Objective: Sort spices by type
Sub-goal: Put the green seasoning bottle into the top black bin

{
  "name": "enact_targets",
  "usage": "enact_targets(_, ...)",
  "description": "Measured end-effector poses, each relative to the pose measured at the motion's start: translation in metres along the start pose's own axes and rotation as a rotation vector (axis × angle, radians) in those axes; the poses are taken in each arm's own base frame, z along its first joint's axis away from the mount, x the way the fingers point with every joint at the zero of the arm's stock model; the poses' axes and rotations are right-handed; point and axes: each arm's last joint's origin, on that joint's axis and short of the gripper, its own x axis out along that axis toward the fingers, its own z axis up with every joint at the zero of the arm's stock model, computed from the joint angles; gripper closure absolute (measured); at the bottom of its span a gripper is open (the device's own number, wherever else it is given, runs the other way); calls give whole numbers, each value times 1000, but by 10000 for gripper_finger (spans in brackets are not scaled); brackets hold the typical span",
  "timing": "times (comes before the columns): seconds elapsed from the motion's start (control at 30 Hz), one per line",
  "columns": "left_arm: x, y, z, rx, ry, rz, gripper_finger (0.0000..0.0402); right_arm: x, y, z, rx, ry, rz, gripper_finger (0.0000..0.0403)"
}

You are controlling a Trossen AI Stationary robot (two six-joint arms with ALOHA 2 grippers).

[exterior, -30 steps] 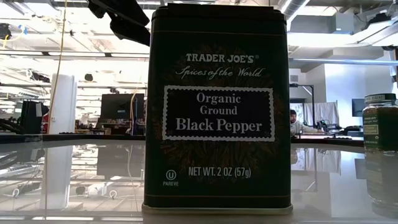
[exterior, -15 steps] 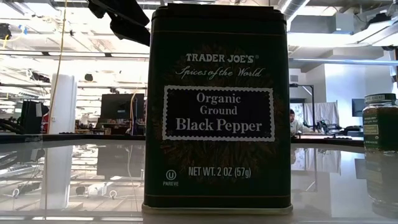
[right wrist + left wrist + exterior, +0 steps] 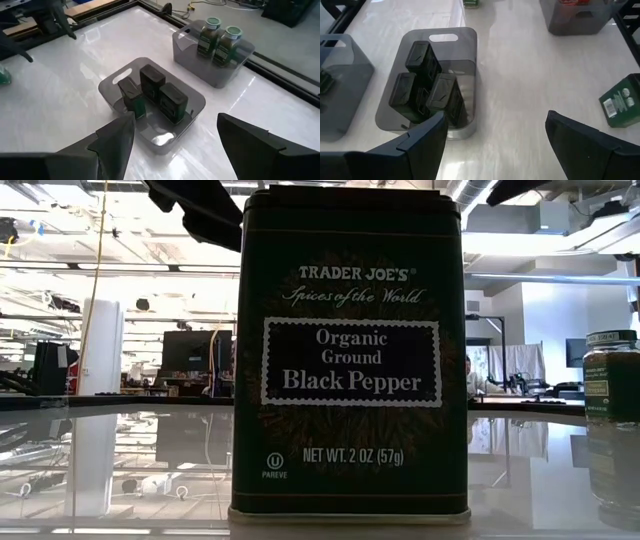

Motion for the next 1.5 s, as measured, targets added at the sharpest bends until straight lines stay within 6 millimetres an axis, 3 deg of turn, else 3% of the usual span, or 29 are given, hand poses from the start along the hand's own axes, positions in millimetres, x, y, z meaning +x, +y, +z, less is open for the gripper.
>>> enact_targets(0.17, 1, 3, 0, -4, 0, 10, 79, 18, 0, 2, 5, -16, -11, 91)
enact_targets(0.33, 2, 6, 1, 18, 4, 22, 79, 45, 1, -15, 55, 2, 53, 91)
enact_targets(0.6, 4, 14, -2, 59, 41, 49, 79, 88, 5, -26, 49, -41, 489, 91)
enact_targets(0.77, 4, 18, -4, 60, 69, 64, 79, 101, -6, -16, 34, -138, 507, 91)
enact_targets(1.13, 4, 18, -6, 56, 84, 66, 57, 90, -16, -20, -37, -76, 492, 91)
enact_targets(1.3, 4, 18, -6, 51, 82, 66, 56, 72, -28, -20, -66, -50, 505, 91)
enact_targets(1.5, 4, 18, -5, -106, 69, 70, 56, 48, -52, -20, -124, -15, 512, 92)
